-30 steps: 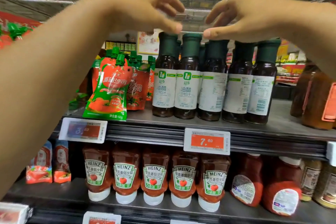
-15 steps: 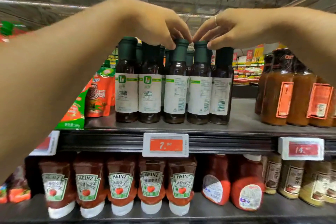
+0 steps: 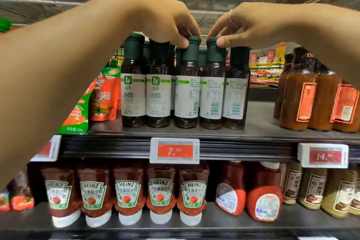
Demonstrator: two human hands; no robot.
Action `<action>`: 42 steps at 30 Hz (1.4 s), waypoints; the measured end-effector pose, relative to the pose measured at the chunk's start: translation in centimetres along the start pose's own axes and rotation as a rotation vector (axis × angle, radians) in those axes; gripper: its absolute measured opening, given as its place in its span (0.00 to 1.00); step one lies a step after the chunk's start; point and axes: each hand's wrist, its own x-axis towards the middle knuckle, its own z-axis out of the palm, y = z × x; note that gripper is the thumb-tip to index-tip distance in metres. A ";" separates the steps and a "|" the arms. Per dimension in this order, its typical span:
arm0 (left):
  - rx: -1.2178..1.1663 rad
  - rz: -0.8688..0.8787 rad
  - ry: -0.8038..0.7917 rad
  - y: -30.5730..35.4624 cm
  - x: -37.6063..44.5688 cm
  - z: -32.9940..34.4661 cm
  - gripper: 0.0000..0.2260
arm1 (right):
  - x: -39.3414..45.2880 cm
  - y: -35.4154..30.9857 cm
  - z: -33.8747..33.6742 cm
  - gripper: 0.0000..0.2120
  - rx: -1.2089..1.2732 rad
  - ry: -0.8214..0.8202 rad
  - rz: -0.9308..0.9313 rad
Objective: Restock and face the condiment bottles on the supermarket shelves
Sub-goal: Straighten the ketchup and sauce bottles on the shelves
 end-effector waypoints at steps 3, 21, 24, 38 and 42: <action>0.082 0.020 0.013 0.2 0.0 0.0 0.14 | 0.1 -0.5 0.1 0.16 -0.067 0.024 0.005; 0.019 0.003 0.020 -0.5 -0.4 0.1 0.16 | 0.2 0.0 0.7 0.23 0.018 -0.005 -0.052; 0.059 -0.017 0.022 -0.3 -0.6 -0.1 0.13 | 0.5 0.0 0.8 0.25 0.008 0.004 -0.054; 0.013 0.009 0.097 1.8 0.6 0.2 0.32 | -0.3 -0.4 0.6 0.33 -0.032 0.012 0.024; 0.072 0.035 0.185 2.7 1.6 0.4 0.27 | -1.8 1.0 0.0 0.36 -0.072 0.060 0.105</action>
